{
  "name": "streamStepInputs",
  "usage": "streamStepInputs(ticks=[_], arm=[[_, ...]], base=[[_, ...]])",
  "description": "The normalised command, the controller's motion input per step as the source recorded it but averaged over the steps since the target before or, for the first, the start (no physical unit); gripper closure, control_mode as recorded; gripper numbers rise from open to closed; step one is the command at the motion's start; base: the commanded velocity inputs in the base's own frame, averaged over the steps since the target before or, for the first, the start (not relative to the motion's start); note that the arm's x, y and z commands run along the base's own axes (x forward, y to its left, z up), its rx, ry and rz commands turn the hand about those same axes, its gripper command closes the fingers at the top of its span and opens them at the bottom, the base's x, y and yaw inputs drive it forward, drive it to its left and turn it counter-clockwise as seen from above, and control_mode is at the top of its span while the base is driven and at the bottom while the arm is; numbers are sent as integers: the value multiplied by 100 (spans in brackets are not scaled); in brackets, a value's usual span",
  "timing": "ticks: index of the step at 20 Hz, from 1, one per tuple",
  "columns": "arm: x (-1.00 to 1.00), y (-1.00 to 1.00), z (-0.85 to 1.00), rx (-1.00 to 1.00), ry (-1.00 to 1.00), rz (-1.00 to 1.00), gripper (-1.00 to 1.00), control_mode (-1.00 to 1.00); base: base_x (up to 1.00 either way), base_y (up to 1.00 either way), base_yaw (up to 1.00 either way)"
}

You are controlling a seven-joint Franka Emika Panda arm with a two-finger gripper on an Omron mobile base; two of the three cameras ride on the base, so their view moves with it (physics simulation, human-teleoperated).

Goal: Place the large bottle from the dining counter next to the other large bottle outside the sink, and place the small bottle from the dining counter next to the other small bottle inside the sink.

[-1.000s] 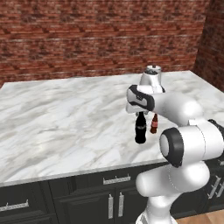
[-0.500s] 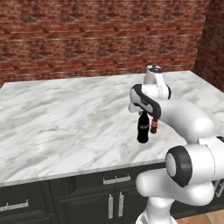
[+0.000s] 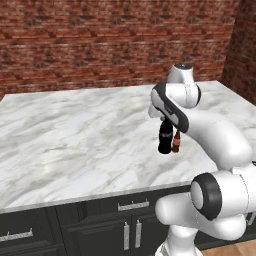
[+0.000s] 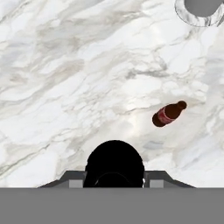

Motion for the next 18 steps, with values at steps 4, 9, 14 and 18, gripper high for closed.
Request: streamStepInputs(ticks=[4, 9, 14, 18], arm=[[-17, 1, 52, 0, 2, 0, 100, -100], [-23, 3, 46, 1, 6, 0, 100, -100], [-24, 4, 23, 0, 1, 0, 100, -100], [-13, 2, 7, 0, 0, 0, 100, 100]], base=[[0, 0, 0], [0, 0, 0], [0, 0, 0], [-15, 3, 0]])
